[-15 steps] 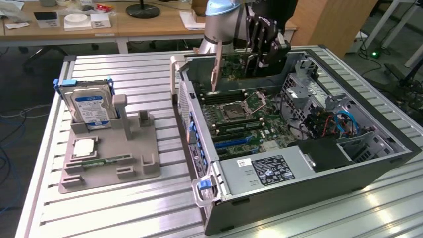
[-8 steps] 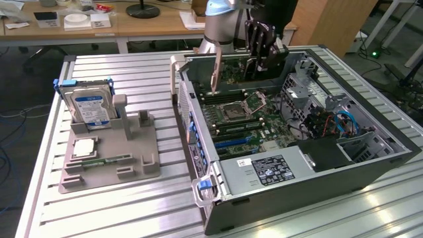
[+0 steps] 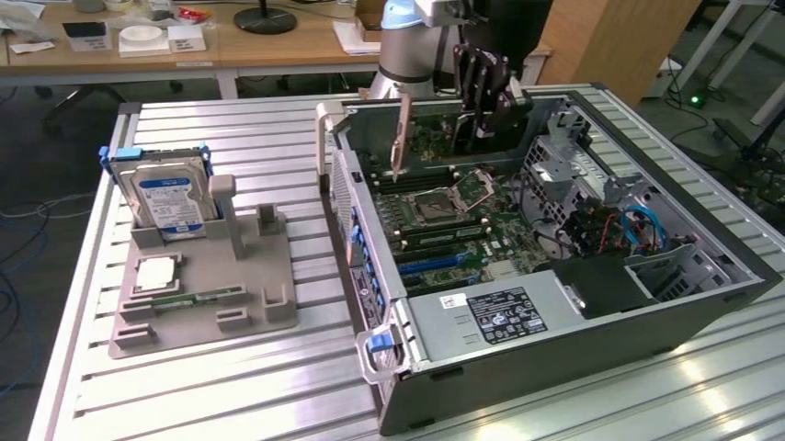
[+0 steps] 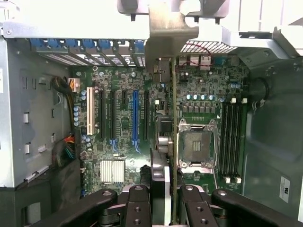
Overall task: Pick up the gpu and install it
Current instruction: 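Insert the gpu into the slot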
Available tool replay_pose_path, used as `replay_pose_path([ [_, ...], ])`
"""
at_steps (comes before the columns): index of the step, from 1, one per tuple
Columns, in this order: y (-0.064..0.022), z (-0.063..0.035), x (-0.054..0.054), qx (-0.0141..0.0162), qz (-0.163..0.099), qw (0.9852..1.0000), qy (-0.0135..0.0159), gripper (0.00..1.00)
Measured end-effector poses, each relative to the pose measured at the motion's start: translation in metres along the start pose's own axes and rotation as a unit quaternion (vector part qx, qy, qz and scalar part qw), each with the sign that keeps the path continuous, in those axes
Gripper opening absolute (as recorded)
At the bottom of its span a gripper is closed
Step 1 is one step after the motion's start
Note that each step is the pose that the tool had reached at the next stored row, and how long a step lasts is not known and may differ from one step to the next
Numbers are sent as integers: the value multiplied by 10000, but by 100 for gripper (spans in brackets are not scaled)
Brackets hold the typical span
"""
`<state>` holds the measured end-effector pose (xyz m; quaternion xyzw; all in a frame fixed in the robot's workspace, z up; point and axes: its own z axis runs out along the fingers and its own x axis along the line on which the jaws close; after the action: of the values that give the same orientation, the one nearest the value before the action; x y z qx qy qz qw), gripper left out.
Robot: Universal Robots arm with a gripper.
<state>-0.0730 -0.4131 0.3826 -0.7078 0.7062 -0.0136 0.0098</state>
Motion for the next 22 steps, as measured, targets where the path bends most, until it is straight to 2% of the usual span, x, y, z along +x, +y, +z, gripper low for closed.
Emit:
replay_pose_path([
  [2, 0, 17, 3, 33, 0, 10000, 2, 28],
  [4, 4, 124, 24, 47, 59, 10000, 14, 28],
  [6, 3, 157, 32, 59, 107, 9999, 15, 28],
  [8, 7, 248, 36, 58, 136, 9999, 17, 28],
  [22, 25, 462, 118, 72, 408, 9991, 29, 28],
])
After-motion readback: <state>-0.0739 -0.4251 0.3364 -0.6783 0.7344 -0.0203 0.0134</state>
